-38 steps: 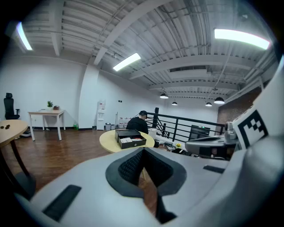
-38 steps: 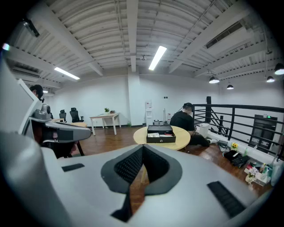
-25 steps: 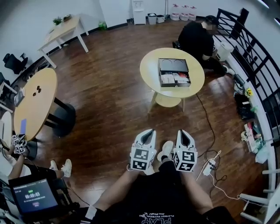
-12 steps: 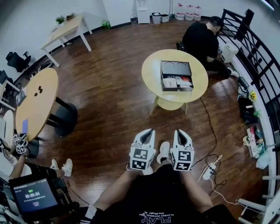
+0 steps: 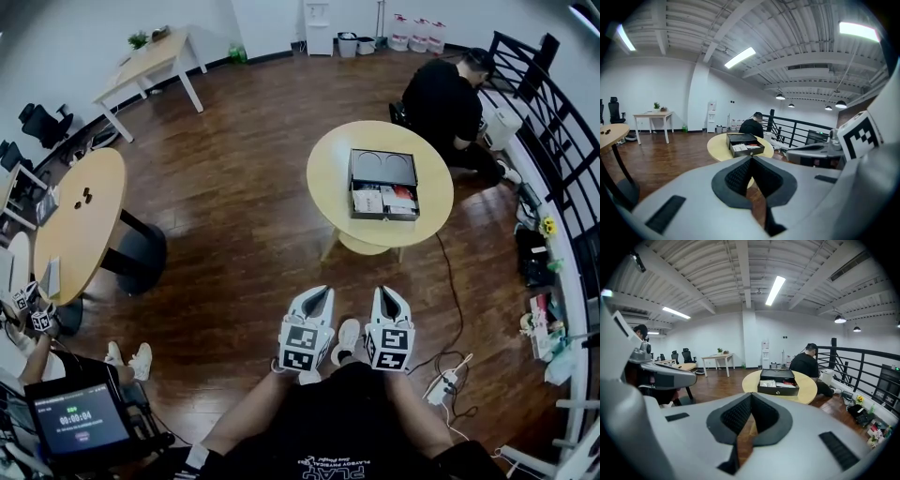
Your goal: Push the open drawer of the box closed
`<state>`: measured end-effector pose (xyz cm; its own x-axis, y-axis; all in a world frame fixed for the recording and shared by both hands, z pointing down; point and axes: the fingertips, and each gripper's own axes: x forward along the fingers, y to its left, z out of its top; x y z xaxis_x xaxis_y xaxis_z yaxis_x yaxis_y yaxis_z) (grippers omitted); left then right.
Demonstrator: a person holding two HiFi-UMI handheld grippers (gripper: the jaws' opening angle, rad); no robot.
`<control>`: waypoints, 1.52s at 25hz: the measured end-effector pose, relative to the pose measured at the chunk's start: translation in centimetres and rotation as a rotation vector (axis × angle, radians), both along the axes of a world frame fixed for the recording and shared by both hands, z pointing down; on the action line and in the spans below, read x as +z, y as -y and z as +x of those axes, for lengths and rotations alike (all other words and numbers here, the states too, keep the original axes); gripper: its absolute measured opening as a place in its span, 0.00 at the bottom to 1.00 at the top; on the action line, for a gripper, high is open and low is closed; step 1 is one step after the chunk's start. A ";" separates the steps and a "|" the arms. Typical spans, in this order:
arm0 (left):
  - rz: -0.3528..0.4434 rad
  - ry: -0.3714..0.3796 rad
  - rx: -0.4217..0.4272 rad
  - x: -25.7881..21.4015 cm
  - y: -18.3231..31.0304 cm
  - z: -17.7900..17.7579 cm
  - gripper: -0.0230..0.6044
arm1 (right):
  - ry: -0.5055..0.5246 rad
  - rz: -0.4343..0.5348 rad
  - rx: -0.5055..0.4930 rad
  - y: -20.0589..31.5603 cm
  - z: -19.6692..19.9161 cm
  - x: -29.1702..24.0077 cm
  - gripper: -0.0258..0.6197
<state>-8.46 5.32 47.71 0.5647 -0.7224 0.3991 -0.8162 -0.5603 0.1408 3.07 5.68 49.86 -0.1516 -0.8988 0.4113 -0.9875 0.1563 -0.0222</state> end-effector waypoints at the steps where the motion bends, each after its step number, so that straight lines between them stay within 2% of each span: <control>1: -0.001 0.003 -0.005 0.1 0.7 0.1 0.03 | 0.001 -0.005 -0.002 0.7 0.2 0.2 0.05; 6: -0.008 0.017 -0.025 0.4 4.5 1.0 0.03 | 0.015 -0.031 -0.006 4.5 1.3 1.2 0.05; 10: -0.014 0.035 -0.020 1.6 5.9 1.1 0.03 | 0.032 -0.060 -0.001 5.3 1.5 2.1 0.05; 14: -0.031 0.019 -0.008 1.0 6.9 2.5 0.03 | 0.045 -0.083 -0.008 6.2 2.5 2.8 0.05; 23: -0.057 0.046 -0.012 2.7 10.0 4.7 0.03 | 0.078 -0.123 -0.053 9.6 3.7 4.2 0.05; 30: -0.030 0.111 -0.023 2.2 12.5 5.4 0.03 | 0.085 -0.114 -0.068 12.0 5.1 4.0 0.05; 38: -0.032 0.109 -0.047 2.3 14.3 6.2 0.03 | 0.094 -0.101 -0.093 13.8 5.9 4.0 0.05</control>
<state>-2.29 -8.98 49.98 0.4828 -0.7328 0.4795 -0.8528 -0.5179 0.0672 8.99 -8.14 53.84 -0.2740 -0.8340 0.4789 -0.9617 0.2391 -0.1337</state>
